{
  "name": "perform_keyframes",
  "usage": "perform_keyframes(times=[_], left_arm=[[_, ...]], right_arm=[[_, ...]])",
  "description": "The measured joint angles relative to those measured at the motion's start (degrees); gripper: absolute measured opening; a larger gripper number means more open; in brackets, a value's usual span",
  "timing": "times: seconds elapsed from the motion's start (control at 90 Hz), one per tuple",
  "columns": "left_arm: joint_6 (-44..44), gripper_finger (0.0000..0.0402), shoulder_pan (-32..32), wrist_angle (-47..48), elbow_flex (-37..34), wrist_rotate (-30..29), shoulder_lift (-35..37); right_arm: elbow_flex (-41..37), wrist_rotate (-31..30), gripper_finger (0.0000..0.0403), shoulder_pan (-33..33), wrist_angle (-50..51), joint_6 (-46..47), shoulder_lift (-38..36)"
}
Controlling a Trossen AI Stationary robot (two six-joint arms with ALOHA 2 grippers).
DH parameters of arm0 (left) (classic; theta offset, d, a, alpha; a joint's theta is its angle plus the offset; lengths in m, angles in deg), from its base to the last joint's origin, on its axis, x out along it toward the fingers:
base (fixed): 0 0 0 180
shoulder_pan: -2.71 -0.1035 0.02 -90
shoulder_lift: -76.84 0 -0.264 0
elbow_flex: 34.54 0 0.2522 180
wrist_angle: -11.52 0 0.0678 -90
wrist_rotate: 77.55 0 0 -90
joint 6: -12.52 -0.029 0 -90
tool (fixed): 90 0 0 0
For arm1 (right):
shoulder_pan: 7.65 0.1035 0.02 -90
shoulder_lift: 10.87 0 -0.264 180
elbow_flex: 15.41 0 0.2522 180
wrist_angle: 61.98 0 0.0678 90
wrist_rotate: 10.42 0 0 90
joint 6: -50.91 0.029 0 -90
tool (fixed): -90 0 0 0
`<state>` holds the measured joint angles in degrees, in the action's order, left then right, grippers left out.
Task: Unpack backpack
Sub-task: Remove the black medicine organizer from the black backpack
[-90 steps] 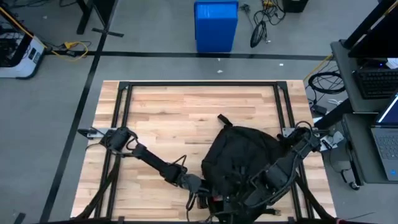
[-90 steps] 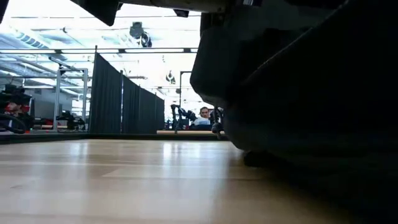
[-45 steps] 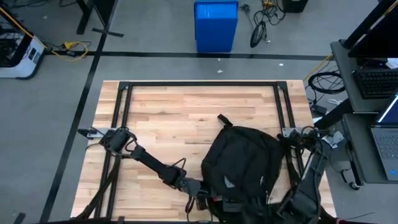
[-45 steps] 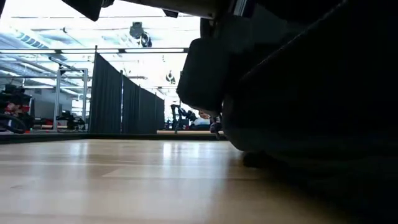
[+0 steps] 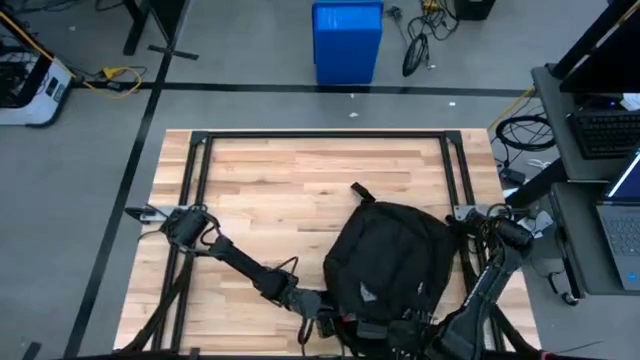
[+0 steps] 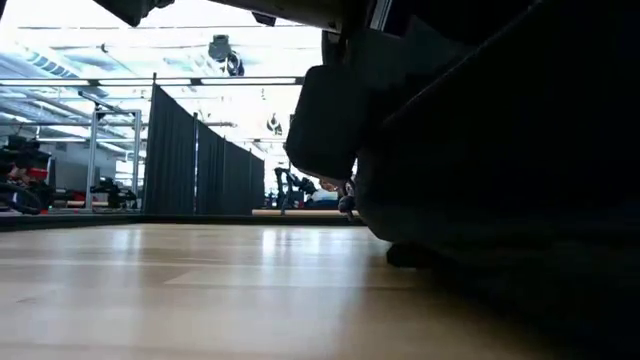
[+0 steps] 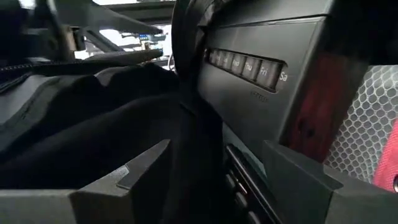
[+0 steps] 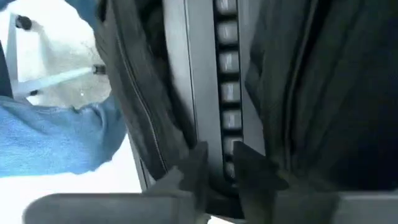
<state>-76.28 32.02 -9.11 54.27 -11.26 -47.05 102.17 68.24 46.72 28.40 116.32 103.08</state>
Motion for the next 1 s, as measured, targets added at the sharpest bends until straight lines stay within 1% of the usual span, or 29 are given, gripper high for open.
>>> perform_keyframes(times=[0.078,0.144,0.322,0.533,0.722,0.822,1.0], left_arm=[[0.02,0.0238,0.04,0.11,0.00,-0.90,0.00],[0.12,0.0238,0.06,0.22,0.00,-1.24,0.00],[1.33,0.0238,0.56,0.22,0.00,-1.91,0.00],[1.27,0.0238,2.16,-0.43,-0.04,-2.48,0.00],[1.25,0.0238,2.92,-0.49,-0.04,-3.96,0.00],[1.31,0.0238,2.96,-0.52,-0.04,-4.21,0.00],[2.22,0.0238,2.96,-0.40,-0.04,-4.25,0.00]], right_arm=[[-0.06,0.84,0.0014,0.00,-0.30,0.38,0.01],[-0.06,1.11,0.0005,0.13,-0.93,0.43,0.01],[-0.04,2.62,0.0001,0.74,-0.08,5.18,0.01],[-0.86,2.86,0.0000,2.05,2.09,10.08,-0.04],[-6.55,6.86,0.0000,2.42,-0.04,10.60,-0.04],[-8.50,7.27,0.0000,2.37,-0.19,11.53,-0.04],[-8.97,7.28,0.0000,2.37,-0.17,12.51,-0.04]])
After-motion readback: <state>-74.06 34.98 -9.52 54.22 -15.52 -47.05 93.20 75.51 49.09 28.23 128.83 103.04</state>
